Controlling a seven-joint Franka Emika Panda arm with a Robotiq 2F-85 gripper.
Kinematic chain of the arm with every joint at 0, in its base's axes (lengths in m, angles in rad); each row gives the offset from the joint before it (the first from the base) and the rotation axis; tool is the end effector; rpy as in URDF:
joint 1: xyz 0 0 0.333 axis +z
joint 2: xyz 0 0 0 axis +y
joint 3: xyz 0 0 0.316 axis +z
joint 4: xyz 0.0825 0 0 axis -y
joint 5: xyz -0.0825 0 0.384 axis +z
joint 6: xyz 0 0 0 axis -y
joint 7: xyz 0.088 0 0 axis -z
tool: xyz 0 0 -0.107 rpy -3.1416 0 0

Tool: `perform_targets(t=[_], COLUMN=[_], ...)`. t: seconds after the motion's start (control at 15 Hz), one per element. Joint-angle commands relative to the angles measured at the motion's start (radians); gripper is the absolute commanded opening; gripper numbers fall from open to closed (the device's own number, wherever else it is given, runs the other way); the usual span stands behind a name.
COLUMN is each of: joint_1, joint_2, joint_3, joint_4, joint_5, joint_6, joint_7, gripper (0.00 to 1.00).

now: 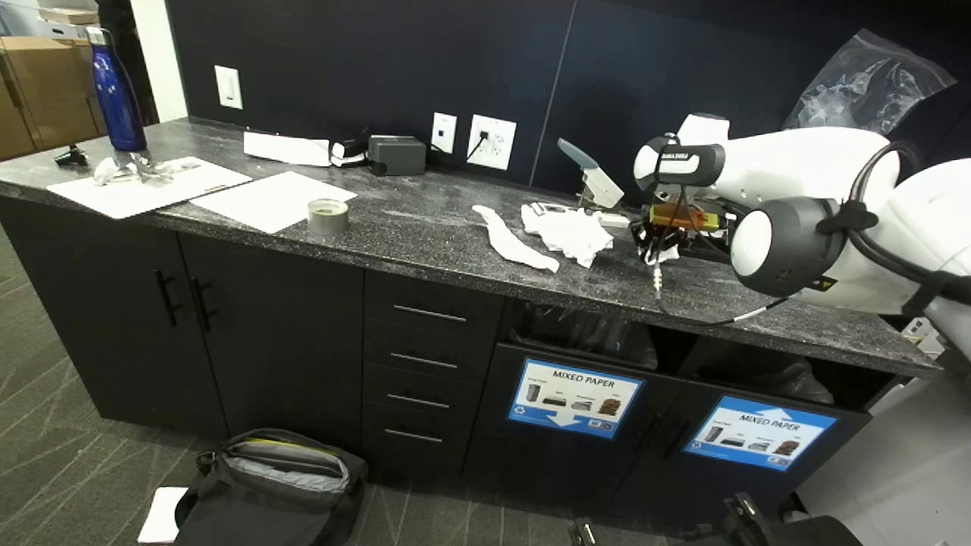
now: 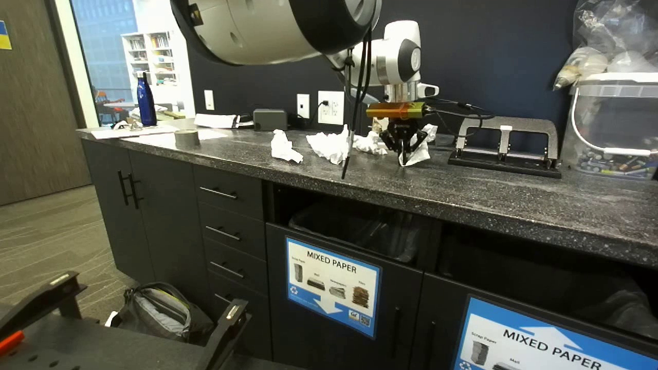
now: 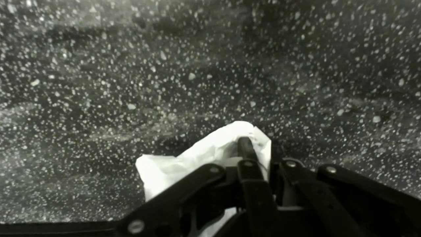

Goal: Put all the white pieces of papers in the left bin

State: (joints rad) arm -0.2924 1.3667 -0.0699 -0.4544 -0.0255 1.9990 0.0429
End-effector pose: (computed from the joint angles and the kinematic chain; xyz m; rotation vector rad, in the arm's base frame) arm 0.7828 -0.2581 0.2121 2.9744 -0.5027 0.2487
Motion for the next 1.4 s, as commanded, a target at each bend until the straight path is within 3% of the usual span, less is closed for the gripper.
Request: perform_targets(t=[0.0,0.73,1.2,1.33], joint_1=[-0.007,-0.026,-0.012,-0.017], joint_2=[-0.020,-0.047,-0.009,-0.006], joint_3=[0.038,0.085,0.037,0.046], joint_4=[-0.024,-0.006,0.030,0.028], joint_5=[0.042,0.095,0.024,0.025], joint_6=[-0.139,-0.394,-0.086,-0.052], joint_7=[-0.037,-0.128,-0.272,-0.305], gripper=[0.12,0.11,0.11,0.11])
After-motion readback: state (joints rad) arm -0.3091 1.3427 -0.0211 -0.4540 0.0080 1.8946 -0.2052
